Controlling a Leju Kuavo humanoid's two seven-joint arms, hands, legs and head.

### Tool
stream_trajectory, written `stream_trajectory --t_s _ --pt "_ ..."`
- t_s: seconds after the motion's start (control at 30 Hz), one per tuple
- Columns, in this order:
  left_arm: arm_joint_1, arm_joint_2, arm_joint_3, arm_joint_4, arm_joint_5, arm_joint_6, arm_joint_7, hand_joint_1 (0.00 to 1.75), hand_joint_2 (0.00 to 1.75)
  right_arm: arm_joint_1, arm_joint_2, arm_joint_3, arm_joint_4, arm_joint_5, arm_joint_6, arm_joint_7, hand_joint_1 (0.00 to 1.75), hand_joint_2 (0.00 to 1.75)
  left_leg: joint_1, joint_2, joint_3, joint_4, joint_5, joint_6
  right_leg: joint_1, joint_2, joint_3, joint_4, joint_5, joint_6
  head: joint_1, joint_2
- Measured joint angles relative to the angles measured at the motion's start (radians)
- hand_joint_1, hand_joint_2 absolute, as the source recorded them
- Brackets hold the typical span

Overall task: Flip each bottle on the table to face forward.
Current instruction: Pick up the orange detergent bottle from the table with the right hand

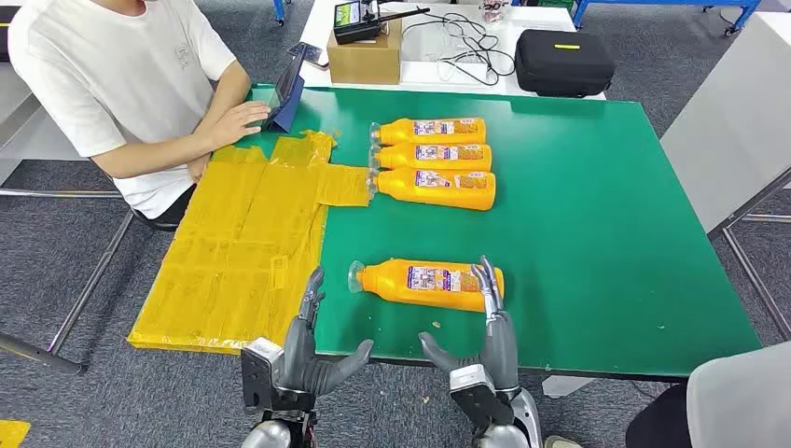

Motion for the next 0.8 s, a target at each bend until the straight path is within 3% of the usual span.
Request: stream_trajectory --t_s 0.23,0.43,0.63,0.8 --pt "-0.014 -0.003 -0.009 0.016 -0.013 0.017 0.000 0.00 1.75 0.003 0.019 -0.053 -0.003 -0.102 0.018 -0.010 0.00 1.75 0.000 0.000 0.000 0.000 0.000 0.000 0.000 0.000 0.000 0.000 0.000 0.000 0.000 0.000" --pt "-0.014 -0.005 -0.017 0.023 -0.012 0.017 0.003 0.00 1.75 0.000 0.023 -0.086 0.009 -0.097 0.022 -0.012 0.00 1.75 0.000 0.000 0.000 0.000 0.000 0.000 0.000 0.000 0.000 0.000 0.000 0.000 0.000 0.000" --pt "-0.025 -0.010 -0.023 0.026 -0.009 0.002 -0.001 0.00 1.75 -0.034 0.000 -0.092 0.071 0.054 0.013 0.030 0.00 1.75 0.000 0.000 0.000 0.000 0.000 0.000 0.000 0.000 0.000 0.000 0.000 0.000 0.000 0.000" --pt "-0.050 -0.022 -0.023 0.034 0.086 -0.096 0.034 0.00 1.75 -0.123 -0.041 -0.092 0.209 0.226 -0.036 0.101 0.00 1.75 0.000 0.000 0.000 0.000 0.000 0.000 0.000 0.000 0.000 0.000 0.001 0.000 0.000 0.000"
